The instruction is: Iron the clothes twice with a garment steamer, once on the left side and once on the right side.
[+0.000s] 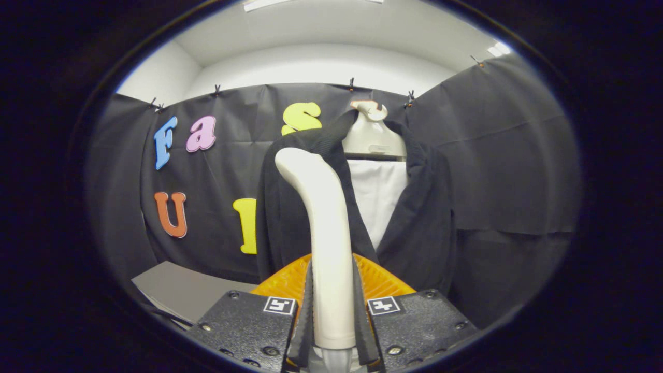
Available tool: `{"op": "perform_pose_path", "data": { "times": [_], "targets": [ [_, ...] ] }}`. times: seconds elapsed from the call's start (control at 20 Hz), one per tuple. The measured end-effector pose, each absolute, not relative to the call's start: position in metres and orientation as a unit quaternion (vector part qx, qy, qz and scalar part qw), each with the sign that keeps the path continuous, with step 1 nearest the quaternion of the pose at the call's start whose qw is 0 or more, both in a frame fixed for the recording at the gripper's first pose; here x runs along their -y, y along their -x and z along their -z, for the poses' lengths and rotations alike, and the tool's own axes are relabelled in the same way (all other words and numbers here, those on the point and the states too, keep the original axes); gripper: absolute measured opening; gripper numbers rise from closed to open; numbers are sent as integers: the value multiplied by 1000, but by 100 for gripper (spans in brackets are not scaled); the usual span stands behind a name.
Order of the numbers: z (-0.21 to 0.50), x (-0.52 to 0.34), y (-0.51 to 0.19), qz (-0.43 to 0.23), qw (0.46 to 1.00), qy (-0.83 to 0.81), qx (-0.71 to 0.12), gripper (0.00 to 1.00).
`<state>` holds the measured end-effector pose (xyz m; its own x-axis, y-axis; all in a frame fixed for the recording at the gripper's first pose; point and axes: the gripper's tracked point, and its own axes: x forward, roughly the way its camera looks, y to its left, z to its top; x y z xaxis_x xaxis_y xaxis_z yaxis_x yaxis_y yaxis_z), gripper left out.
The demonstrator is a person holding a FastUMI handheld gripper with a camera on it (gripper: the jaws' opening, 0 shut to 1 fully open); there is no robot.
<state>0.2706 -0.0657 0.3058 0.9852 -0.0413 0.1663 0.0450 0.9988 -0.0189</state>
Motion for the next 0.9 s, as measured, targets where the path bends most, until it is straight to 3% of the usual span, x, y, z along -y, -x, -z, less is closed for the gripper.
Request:
{"op": "perform_pose_path", "data": {
  "times": [0.9],
  "targets": [
    [-221, 92, -273, 61, 997, 41, 10, 37]
  ]
}}
